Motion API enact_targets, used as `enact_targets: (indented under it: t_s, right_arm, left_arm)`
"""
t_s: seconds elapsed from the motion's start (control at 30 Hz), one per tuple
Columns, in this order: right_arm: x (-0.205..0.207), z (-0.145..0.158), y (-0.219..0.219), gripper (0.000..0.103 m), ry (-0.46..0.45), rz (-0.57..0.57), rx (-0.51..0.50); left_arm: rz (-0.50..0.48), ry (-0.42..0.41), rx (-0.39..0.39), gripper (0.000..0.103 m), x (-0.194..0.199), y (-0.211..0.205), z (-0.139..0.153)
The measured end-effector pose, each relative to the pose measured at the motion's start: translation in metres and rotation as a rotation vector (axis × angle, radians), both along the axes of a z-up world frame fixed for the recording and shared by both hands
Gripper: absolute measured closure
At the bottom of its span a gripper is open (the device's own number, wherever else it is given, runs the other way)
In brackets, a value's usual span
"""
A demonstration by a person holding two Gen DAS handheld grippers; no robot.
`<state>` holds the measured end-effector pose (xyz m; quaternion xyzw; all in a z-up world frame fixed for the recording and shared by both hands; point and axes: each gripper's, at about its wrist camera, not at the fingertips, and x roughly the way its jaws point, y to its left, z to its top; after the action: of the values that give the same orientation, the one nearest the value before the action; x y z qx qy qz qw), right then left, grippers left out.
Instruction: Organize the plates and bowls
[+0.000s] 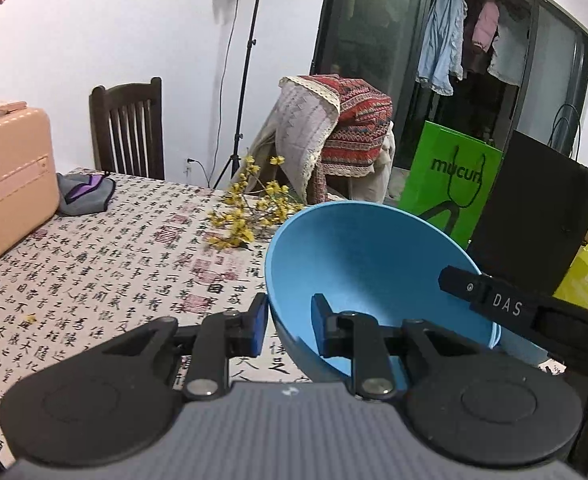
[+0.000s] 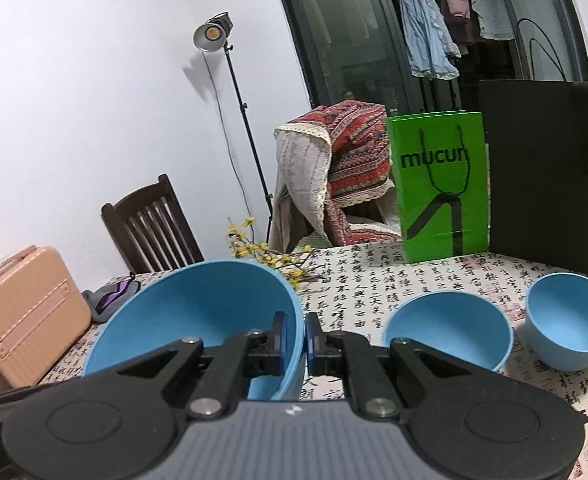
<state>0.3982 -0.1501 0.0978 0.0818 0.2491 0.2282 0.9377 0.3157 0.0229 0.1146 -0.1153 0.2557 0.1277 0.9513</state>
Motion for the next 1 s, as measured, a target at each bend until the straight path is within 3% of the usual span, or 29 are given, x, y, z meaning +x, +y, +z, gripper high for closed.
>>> enact_targets:
  t_s: [1.0]
  right_arm:
    - [-0.028,-0.017,0.064,0.094,0.016,0.074,-0.028]
  left_arm:
    - [0.059,0.003,0.009,0.08,-0.039,0.055,-0.017]
